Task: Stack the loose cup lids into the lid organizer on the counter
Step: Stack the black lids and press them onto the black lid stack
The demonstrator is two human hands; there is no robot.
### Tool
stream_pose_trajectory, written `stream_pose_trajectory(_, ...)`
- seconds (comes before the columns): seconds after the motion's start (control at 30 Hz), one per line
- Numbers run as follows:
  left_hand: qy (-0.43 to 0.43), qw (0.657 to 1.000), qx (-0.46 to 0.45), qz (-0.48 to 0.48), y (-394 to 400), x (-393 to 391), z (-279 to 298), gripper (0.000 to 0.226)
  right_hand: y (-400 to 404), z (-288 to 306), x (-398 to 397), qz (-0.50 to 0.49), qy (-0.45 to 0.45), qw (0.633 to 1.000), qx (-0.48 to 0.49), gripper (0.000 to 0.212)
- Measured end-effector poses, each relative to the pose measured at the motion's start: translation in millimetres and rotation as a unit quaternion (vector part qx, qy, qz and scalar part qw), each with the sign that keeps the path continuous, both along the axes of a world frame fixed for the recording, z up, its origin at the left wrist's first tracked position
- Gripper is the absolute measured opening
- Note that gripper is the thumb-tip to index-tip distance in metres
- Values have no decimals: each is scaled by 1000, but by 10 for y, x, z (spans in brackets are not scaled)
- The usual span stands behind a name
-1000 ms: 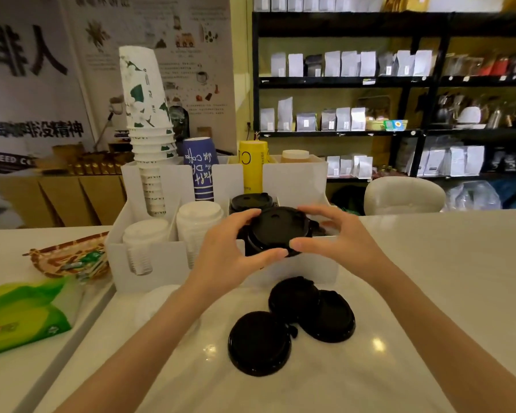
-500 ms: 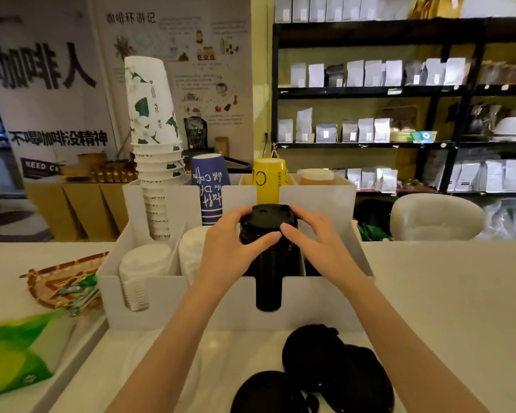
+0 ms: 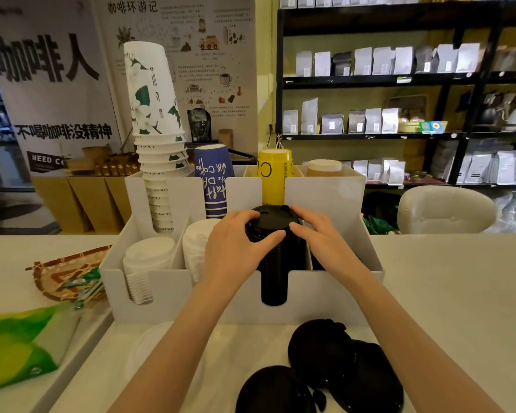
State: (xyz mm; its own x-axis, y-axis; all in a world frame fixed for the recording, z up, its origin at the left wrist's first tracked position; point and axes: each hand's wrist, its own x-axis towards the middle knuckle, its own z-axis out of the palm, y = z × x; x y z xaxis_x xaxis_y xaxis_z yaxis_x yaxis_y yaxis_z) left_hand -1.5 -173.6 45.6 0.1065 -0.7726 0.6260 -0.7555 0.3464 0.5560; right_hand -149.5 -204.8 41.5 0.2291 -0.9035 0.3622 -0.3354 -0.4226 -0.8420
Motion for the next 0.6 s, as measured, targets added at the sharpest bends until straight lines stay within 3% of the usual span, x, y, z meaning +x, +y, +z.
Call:
stream_pose_trajectory(0.23,-10,999,44,-31,10,49,40,49,-34,-52,-17,-22,22,999,-41,41)
stream_pose_trajectory(0.4,-25,997,61,-39,23,54,56,45,-56,-65,-26,-34,34,998,-47,53)
stream_pose_trajectory(0.6,-69,994,76,-28,10,50,49,46,18,-41,-59,-32,54,996,-59,45)
